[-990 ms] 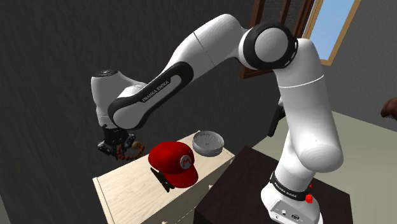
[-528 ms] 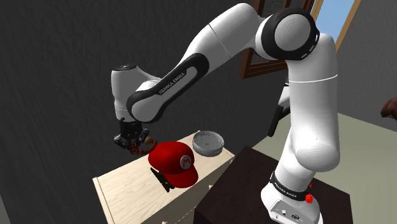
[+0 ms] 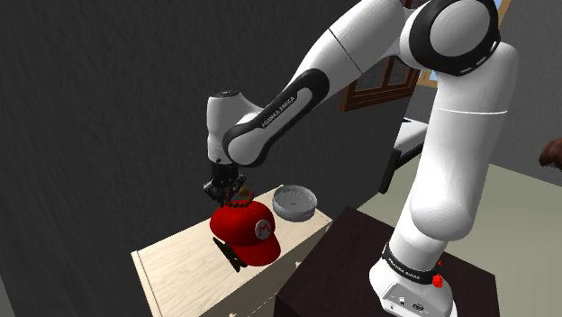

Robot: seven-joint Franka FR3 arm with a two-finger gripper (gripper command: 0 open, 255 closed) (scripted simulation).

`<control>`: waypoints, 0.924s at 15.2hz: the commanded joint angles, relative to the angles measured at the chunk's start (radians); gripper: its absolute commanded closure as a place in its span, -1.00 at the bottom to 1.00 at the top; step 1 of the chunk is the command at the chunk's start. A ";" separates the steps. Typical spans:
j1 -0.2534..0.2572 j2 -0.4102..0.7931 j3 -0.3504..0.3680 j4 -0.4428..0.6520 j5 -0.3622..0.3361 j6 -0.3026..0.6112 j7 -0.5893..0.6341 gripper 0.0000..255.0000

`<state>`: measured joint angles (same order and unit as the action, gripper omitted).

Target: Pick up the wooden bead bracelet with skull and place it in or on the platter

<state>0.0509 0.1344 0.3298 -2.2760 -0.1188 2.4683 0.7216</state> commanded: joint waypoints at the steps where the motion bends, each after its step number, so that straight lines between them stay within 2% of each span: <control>1: -0.028 -0.042 -0.010 -0.055 0.026 0.018 -0.056 1.00; 8: -0.106 -0.203 -0.077 -0.251 0.118 0.065 -0.269 1.00; 14: -0.161 -0.315 -0.172 -0.378 0.158 0.082 -0.454 1.00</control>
<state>-0.0990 -0.1652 0.1777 -2.6316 0.0352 2.5429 0.3042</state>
